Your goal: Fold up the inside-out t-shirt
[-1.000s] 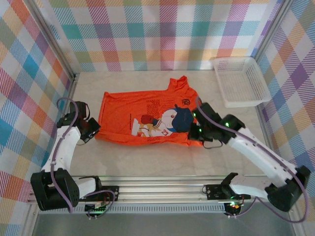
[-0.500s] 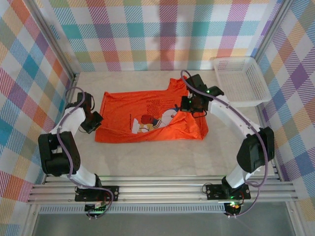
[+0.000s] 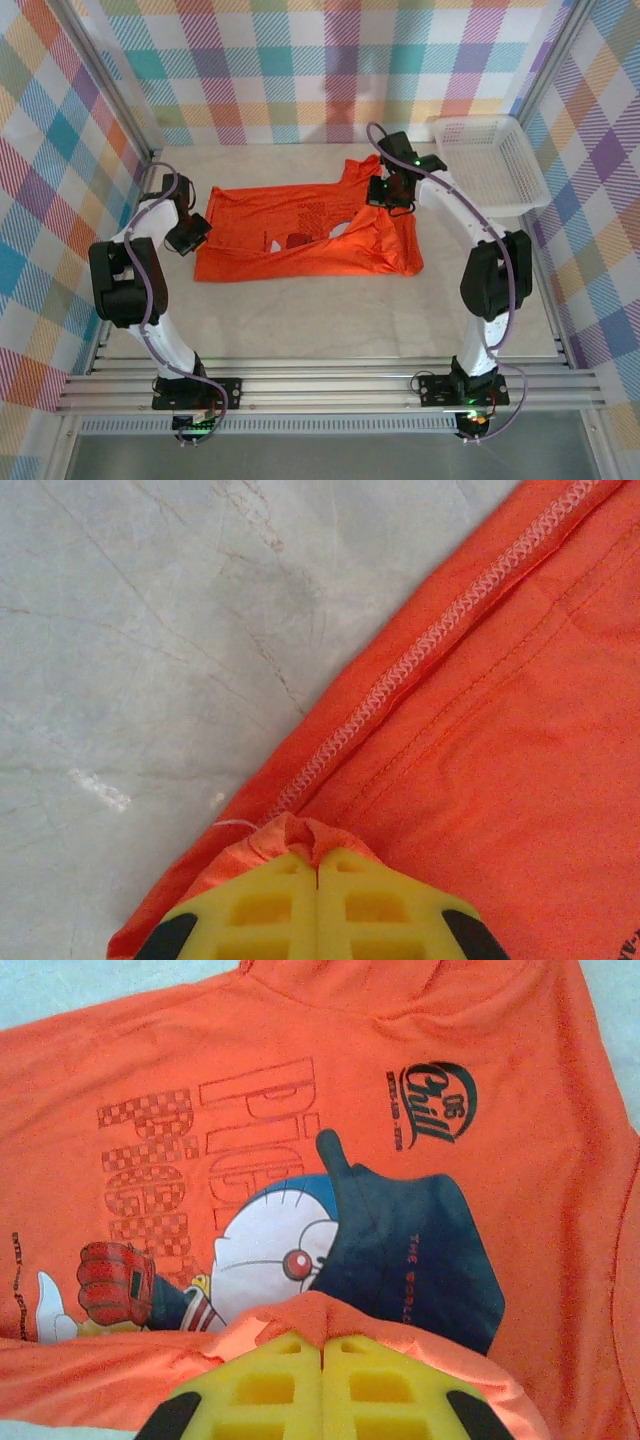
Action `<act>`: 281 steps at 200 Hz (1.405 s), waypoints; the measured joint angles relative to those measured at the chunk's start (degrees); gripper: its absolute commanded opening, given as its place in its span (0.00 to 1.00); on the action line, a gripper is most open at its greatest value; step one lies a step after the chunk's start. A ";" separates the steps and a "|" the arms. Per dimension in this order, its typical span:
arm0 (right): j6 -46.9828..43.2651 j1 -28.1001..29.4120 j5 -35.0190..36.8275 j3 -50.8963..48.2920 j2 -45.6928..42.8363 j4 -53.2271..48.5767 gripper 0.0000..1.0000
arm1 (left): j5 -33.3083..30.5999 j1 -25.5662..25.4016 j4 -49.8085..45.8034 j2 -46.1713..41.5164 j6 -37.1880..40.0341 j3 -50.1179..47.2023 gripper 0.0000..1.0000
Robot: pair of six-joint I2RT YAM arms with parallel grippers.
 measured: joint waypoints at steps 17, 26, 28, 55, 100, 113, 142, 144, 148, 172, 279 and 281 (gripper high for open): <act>-0.02 -0.15 -0.52 2.91 2.80 -0.17 0.00 | 0.02 0.00 0.04 1.79 0.17 1.16 0.00; -0.07 -0.24 -0.79 4.17 4.35 -0.24 0.00 | 0.00 0.00 0.13 2.75 0.22 1.60 0.00; -0.09 -0.26 -0.98 4.46 4.72 -0.24 0.00 | 0.00 0.00 0.11 2.97 0.22 1.70 0.00; -0.15 -0.52 -1.99 8.61 10.16 -1.05 0.00 | -0.02 0.00 -0.26 6.64 0.63 4.15 0.00; 0.28 -2.38 -5.20 21.22 22.03 -4.04 0.44 | 0.07 0.00 -1.31 10.19 1.68 9.07 0.68; 0.13 -2.80 -6.21 26.67 25.35 -6.16 0.53 | 0.04 0.00 -1.68 10.29 1.73 10.54 0.73; 0.04 -3.32 -8.04 31.41 26.49 -9.29 0.52 | -1.97 -1.16 -1.95 8.04 2.19 12.35 0.73; 0.07 -3.32 -8.13 31.19 26.25 -9.29 0.52 | -2.16 -1.31 -1.79 7.61 2.19 12.17 0.73; 0.07 -3.34 -8.41 30.49 25.68 -9.16 0.51 | -2.49 -1.84 -1.64 6.60 2.27 11.78 0.73; 0.74 -3.30 -10.43 17.05 18.14 -5.99 0.43 | -1.36 -8.04 2.36 -4.04 2.34 5.53 0.71; 6.19 -3.30 -13.86 -4.90 13.11 7.34 0.44 | 12.13 -17.97 13.64 -2.86 0.83 -6.84 0.68; 6.23 -3.30 -13.86 -4.90 13.20 7.43 0.44 | 12.13 -17.97 13.66 -2.84 0.83 -6.84 0.68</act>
